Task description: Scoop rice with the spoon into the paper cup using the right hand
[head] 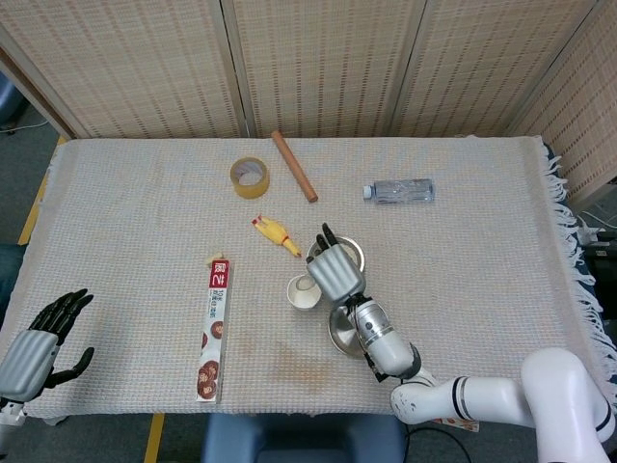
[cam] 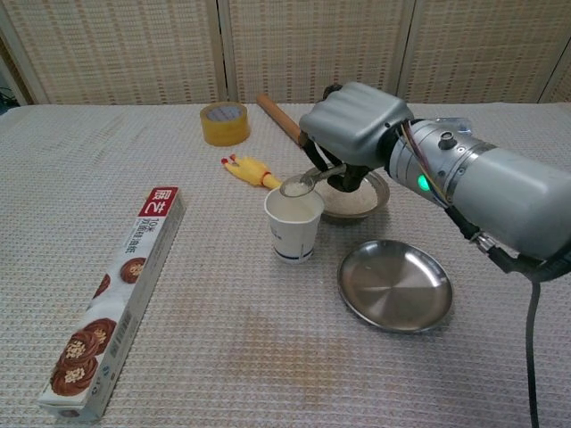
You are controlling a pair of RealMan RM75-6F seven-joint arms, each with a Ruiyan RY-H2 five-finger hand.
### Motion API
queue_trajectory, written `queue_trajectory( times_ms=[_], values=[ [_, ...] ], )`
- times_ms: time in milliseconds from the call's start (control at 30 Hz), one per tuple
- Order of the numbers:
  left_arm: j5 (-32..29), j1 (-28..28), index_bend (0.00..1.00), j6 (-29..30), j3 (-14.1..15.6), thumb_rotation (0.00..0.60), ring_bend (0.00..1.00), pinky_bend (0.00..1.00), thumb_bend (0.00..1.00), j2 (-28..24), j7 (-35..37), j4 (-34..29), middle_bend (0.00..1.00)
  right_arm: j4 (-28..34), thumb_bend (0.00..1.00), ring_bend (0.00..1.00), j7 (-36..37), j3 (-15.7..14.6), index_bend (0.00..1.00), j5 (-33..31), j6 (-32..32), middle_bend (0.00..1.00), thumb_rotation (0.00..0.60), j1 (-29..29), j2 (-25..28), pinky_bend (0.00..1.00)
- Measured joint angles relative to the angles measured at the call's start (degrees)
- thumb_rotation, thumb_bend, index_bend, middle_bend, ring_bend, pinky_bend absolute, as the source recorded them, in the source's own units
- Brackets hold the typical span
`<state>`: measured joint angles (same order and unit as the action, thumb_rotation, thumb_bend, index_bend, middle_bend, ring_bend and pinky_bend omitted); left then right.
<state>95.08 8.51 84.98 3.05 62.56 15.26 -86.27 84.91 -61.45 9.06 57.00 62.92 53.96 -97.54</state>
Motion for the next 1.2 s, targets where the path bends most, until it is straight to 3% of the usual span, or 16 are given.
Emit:
queue_trajectory(
  times_ms=[333, 667, 933, 1200],
  values=[
    [0.0, 0.1, 0.0, -0.2, 0.0, 0.6, 0.0, 0.13, 0.41, -0.1, 0.4, 0.1, 0.0, -2.2, 0.34, 0.19, -18.5, -6.7, 0.81, 8.9, 3.0, 0.55, 0.6, 2.4, -1.2, 0.11],
    [0.4, 0.0, 0.0, 0.0, 0.2, 0.6, 0.0, 0.13, 0.41, -0.2, 0.6, -0.2, 0.0, -5.6, 0.34, 0.19, -30.9, -12.4, 0.78, 21.7, 3.5, 0.55, 0.6, 4.5, -1.5, 0.11],
    [0.5, 0.0, 0.0, 0.0, 0.2, 0.6, 0.0, 0.13, 0.41, -0.2, 0.9, 0.1, 0.0, -5.2, 0.34, 0.18, -38.0, -12.6, 0.78, 22.4, 2.1, 0.55, 0.6, 3.5, -0.8, 0.11],
    [0.3, 0.1, 0.0, -0.2, 0.2, 0.6, 0.0, 0.13, 0.41, -0.1, 0.4, 0.1, 0.0, -3.6, 0.34, 0.18, -36.8, -10.6, 0.78, 23.1, 3.6, 0.55, 0.6, 1.8, 0.3, 0.11]
  ],
)
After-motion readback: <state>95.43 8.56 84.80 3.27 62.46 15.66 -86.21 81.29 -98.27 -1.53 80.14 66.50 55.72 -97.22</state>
